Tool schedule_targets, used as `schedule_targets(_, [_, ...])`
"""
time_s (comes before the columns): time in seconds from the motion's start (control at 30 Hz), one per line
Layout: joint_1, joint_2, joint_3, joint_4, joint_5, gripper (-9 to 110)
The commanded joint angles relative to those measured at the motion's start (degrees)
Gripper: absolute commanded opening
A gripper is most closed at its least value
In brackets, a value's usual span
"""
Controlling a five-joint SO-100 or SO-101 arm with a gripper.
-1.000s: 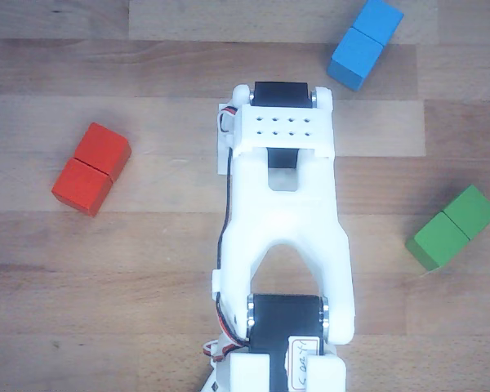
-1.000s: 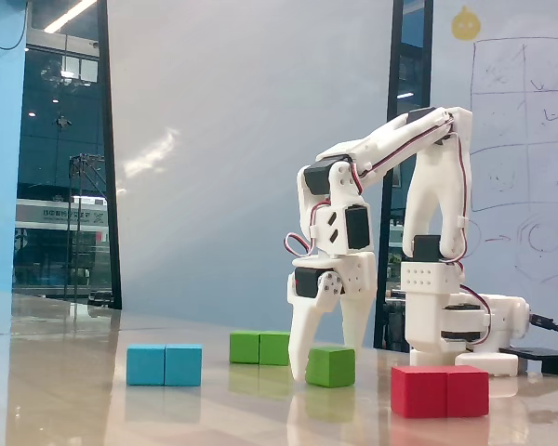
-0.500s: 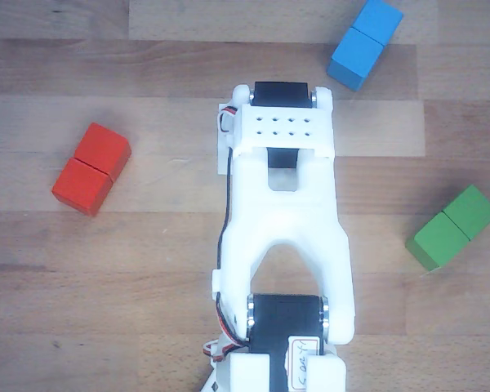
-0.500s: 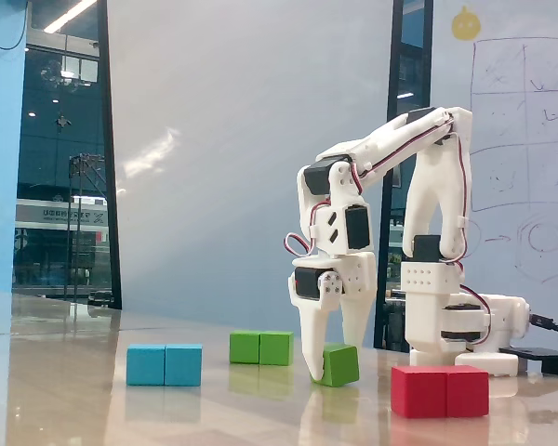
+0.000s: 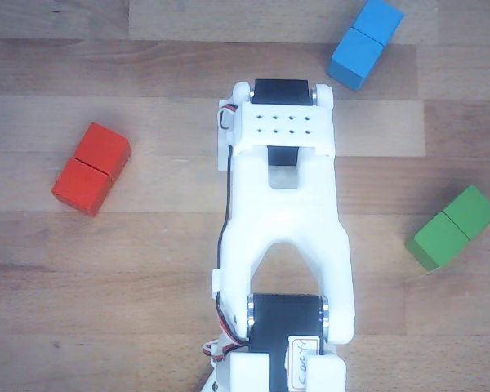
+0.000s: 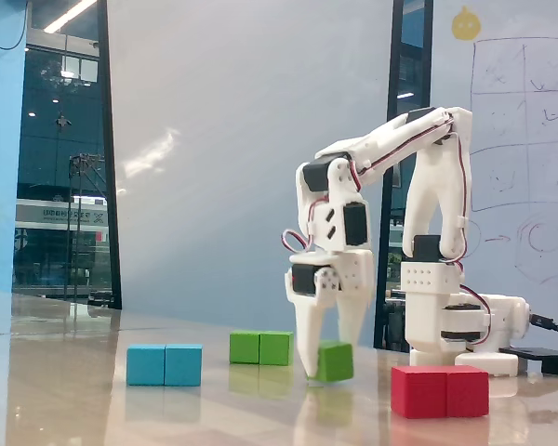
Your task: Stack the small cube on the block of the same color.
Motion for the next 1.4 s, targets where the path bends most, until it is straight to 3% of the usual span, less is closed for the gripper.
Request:
schedule_targets(0.0, [3.3, 1.7, -12.3, 1.1, -0.6, 0])
schedule_targets(0.4, [22.4, 0.4, -38.5, 6.0, -0.7, 0])
schedule_targets(0.8, [38.7, -3.6, -38.8, 6.0, -0.7, 0])
schedule_targets(1.37, [45.4, -10.5, -38.8, 7.0, -0.6, 0])
